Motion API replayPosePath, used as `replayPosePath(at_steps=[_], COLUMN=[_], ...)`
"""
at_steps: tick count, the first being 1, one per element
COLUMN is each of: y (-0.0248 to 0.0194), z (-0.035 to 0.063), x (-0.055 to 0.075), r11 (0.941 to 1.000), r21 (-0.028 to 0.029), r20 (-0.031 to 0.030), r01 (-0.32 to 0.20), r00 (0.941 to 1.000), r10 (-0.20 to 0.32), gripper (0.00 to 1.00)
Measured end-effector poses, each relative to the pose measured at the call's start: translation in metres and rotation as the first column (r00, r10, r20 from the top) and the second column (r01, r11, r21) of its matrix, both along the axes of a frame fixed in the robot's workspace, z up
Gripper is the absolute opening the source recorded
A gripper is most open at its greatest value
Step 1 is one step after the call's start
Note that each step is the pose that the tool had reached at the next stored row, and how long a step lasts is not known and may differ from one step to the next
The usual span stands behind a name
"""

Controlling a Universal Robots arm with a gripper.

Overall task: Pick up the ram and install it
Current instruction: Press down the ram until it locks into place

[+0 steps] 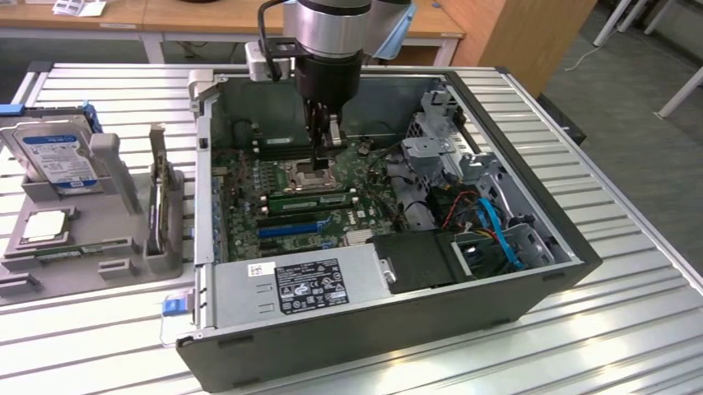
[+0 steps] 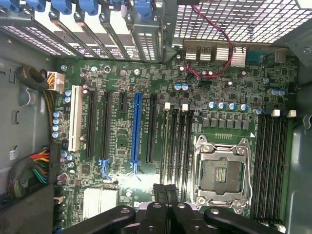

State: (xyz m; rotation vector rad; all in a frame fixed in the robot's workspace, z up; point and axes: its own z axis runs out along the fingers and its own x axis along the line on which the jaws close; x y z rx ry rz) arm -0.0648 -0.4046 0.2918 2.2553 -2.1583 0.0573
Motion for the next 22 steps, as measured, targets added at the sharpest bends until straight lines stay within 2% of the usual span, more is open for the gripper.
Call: replayPosePath(at_steps=[10,16,22], y=[0.0001,0.0002,0.0001], z=[0.0,0.0,0.0], x=[0.001,0.026,0.049], r11=[1.0,1.0,1.0], r21=[0.0,0.0001,0.0001], r20=[-0.0002,-0.0067,-0.0092], r01=[0.0,0.0,0.0], r00=[1.0,1.0,1.0], r10=[0.0,0.0,0.0], gripper=[0.11,0.11,0.11])
